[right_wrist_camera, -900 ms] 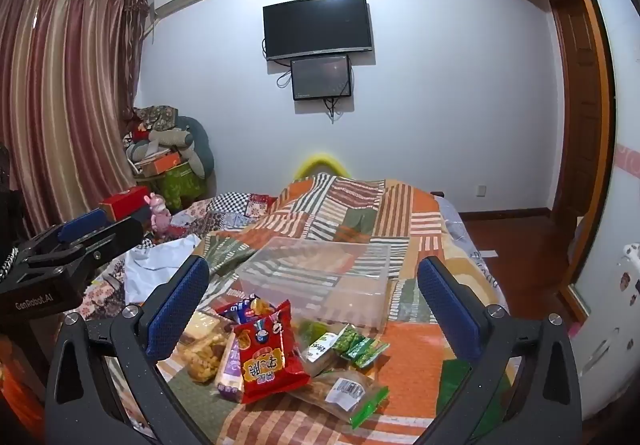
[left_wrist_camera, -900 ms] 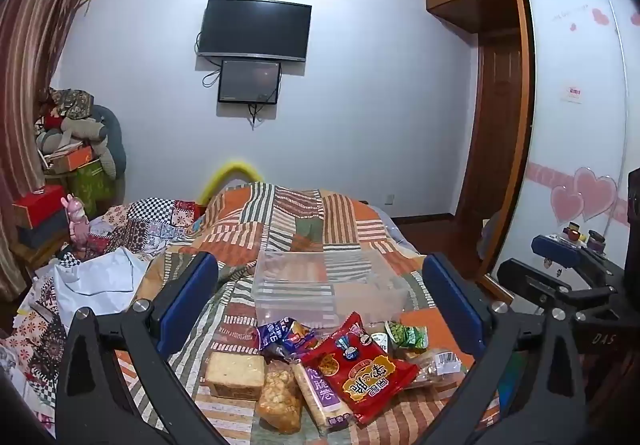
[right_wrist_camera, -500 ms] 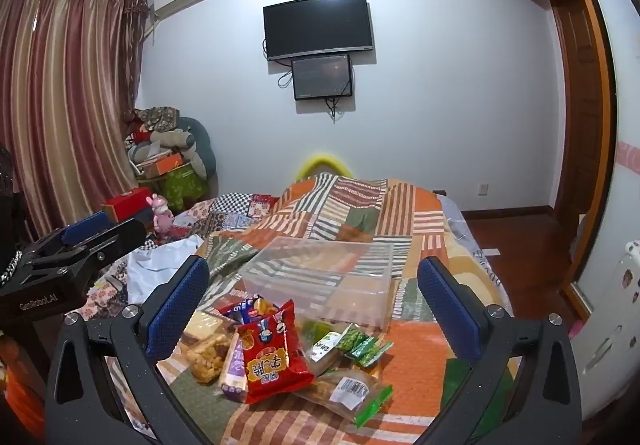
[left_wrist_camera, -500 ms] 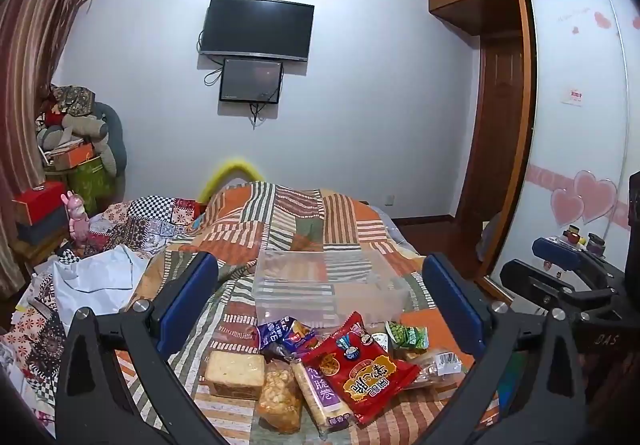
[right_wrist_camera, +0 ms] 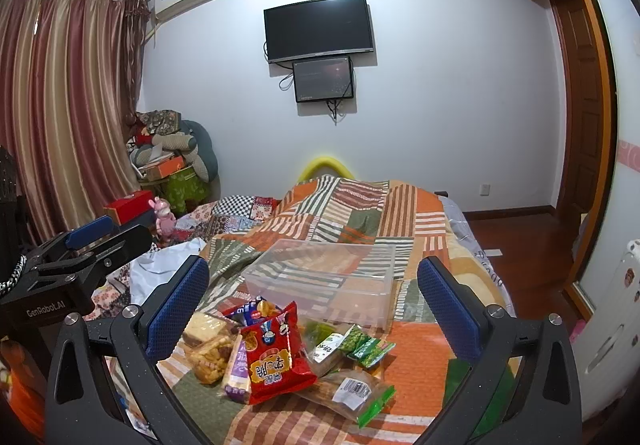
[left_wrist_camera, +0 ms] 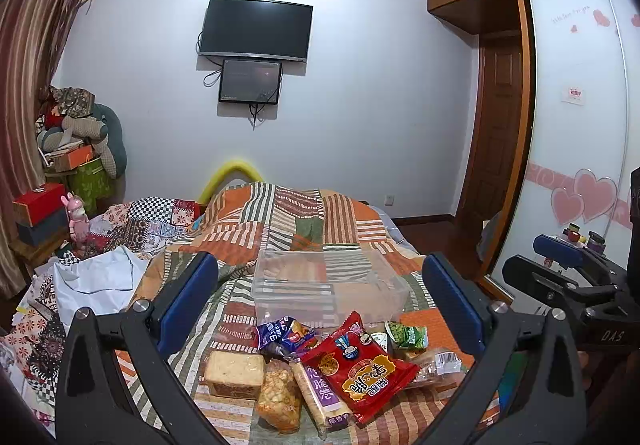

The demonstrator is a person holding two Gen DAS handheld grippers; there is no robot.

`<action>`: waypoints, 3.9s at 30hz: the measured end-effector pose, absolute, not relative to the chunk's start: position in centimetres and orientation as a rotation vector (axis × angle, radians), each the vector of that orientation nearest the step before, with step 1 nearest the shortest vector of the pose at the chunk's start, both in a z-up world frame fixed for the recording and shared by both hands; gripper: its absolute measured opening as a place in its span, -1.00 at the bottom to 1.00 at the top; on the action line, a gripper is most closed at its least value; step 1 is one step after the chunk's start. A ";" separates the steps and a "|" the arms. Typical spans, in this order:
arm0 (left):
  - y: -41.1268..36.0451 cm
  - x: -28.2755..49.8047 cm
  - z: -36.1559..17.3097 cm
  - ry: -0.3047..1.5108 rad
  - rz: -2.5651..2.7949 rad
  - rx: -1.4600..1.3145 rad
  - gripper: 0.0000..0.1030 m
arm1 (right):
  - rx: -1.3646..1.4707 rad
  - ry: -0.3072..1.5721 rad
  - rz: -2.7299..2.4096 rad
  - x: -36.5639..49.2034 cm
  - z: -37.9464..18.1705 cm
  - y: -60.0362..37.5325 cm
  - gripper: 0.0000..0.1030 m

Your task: Organize snacks

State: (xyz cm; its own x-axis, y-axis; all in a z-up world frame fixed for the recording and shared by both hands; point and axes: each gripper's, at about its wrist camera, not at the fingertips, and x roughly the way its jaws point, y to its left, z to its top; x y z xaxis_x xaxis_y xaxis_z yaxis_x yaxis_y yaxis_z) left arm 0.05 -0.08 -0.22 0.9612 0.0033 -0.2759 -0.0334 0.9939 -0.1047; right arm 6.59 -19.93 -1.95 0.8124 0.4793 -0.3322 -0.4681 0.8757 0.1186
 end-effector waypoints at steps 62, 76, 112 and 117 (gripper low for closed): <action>-0.2 0.0 -0.5 0.290 0.008 -0.104 1.00 | 0.034 0.369 0.510 6.6 -1.9 -19.6 1.00; 2.5 3.4 -4.5 0.507 0.015 -0.144 0.50 | -0.002 0.497 0.492 8.6 -5.7 -20.5 0.72; 4.1 8.3 -20.0 0.963 0.018 -0.263 -0.08 | -0.019 0.915 0.530 13.3 -16.2 -20.0 0.68; 3.9 8.8 -20.3 0.959 0.007 -0.272 -0.37 | -0.031 0.908 0.527 13.6 -16.6 -19.9 0.72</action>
